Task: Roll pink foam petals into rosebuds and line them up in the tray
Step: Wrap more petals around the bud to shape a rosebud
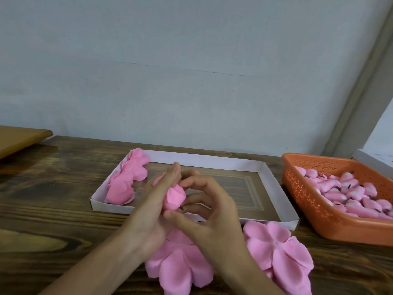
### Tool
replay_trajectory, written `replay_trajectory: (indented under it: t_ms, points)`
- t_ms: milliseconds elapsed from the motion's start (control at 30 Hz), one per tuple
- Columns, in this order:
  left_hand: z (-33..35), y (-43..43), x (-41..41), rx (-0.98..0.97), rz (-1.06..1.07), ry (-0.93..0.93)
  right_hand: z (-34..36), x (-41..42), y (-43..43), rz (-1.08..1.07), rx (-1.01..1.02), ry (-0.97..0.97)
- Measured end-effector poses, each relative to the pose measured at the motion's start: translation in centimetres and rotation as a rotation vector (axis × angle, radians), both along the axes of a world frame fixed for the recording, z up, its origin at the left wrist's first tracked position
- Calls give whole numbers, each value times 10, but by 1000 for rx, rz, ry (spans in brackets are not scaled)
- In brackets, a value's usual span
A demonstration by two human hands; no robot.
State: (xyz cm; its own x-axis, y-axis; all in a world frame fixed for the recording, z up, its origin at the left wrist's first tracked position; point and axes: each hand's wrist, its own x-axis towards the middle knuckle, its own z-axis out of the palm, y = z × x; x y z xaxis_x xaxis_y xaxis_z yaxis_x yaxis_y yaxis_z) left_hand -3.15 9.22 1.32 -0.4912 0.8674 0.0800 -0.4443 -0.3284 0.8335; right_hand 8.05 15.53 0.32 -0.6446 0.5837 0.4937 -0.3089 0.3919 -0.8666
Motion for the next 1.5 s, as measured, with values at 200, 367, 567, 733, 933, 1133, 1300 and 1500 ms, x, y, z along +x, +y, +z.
replay_trajectory:
  t_ms: [200, 367, 567, 733, 933, 1133, 1300, 1500]
  points:
    - [0, -5, -3, 177, -212, 63, -2, -4, -3, 43, -201, 54]
    - [-7, -5, -13, 265, -277, 77, 2, 2, -4, 240, -422, 79]
    - [-8, -7, -14, 236, -281, 278, 7, 1, -3, 375, -607, 49]
    - [-7, -7, -13, 178, -187, 337, 10, 1, -5, 393, -635, -48]
    - [-6, 0, -13, 43, 342, 423, 2, 11, 12, -340, 390, -185]
    - [-7, 2, -9, 6, 258, 179, -6, 6, 6, -293, 483, -137]
    - [0, -6, -2, -44, -29, 70, -8, -4, -9, -276, 394, -86]
    - [2, -6, 5, 90, -40, 117, -3, -4, -8, -273, 264, 62]
